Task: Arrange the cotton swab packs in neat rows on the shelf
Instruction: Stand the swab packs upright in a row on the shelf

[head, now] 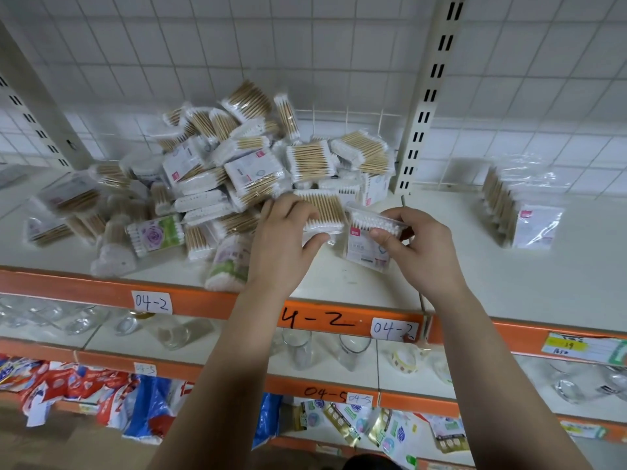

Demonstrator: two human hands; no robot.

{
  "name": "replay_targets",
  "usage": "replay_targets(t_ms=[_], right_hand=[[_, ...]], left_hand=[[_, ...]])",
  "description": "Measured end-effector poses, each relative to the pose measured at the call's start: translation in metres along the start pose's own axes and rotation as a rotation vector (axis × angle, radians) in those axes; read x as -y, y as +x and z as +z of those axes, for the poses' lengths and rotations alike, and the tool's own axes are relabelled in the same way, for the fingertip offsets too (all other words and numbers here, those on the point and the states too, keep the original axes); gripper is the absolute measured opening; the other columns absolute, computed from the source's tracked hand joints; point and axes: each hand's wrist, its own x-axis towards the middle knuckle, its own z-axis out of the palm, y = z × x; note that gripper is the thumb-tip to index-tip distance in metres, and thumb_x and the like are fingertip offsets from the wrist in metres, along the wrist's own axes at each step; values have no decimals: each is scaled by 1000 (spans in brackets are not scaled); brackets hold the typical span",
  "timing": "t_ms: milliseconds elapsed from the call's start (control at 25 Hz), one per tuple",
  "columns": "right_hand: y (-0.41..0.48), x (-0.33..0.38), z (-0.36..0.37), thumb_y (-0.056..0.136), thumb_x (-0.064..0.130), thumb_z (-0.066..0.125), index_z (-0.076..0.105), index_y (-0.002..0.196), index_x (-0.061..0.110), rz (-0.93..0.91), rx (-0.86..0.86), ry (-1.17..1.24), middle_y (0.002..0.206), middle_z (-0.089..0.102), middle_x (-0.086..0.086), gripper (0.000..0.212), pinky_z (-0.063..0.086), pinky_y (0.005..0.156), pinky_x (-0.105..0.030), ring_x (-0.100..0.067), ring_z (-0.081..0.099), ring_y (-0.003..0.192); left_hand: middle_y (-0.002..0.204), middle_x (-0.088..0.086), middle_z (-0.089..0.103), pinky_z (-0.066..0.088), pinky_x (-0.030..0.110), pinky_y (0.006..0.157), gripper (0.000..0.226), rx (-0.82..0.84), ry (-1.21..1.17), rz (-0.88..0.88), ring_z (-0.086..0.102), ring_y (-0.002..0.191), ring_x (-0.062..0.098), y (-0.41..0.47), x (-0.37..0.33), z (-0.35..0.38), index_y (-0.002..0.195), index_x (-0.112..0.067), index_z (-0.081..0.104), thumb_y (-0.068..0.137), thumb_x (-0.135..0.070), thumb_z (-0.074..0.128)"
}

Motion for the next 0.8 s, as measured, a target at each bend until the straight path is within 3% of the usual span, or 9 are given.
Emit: replay_targets(t_ms=[80, 200, 320, 440, 560, 800], right_hand=[[0, -3, -5, 85, 28, 68, 65, 97, 23, 5, -11, 0, 88, 64, 8, 14, 40, 58, -10, -1, 54, 74], [1, -7, -11, 84, 27, 69, 64, 96, 24, 11, -25, -6, 86, 63, 10, 13, 39, 58, -9, -5, 55, 74], [1, -9, -16, 84, 27, 69, 63, 96, 27, 15, -23, -10, 84, 61, 16, 13, 38, 59, -7, 0, 55, 73], [0, -13, -22, 84, 25, 69, 62, 93, 30, 23, -11, 35, 80, 62, 18, 12, 47, 62, -17, -2, 57, 72], [-1, -20, -31, 85, 22, 69, 63, 95, 27, 70, 13, 125, 83, 64, 12, 13, 57, 61, -39, -12, 63, 64], [-3, -47, -71, 83, 18, 69, 63, 98, 24, 105, -22, 169, 82, 64, 11, 17, 57, 61, -45, -18, 63, 65]], left_hand=[[112, 0, 61, 42, 35, 92, 32, 23, 31, 55, 48, 108, 26, 6, -4, 4, 108, -15, 65, 81, -31, 73], [121, -2, 61, 34, 30, 100, 40, 89, 23, 74, 44, 117, 22, 11, -8, 11, 117, -17, 65, 82, -36, 71], [124, -2, 58, 28, 26, 103, 41, 147, 19, 28, 40, 123, 21, 13, -10, 17, 118, -18, 65, 79, -23, 75], [115, 1, 61, 33, 27, 98, 38, 111, 13, 1, 46, 116, 26, 16, -14, 19, 110, -16, 67, 75, -4, 73], [110, 3, 62, 38, 30, 92, 31, 38, -17, 12, 51, 107, 28, 18, -23, 20, 108, -15, 68, 78, -11, 74], [107, 9, 53, 55, 39, 78, 30, -97, -127, 101, 55, 96, 22, 23, -66, 37, 115, -6, 64, 90, -23, 65]])
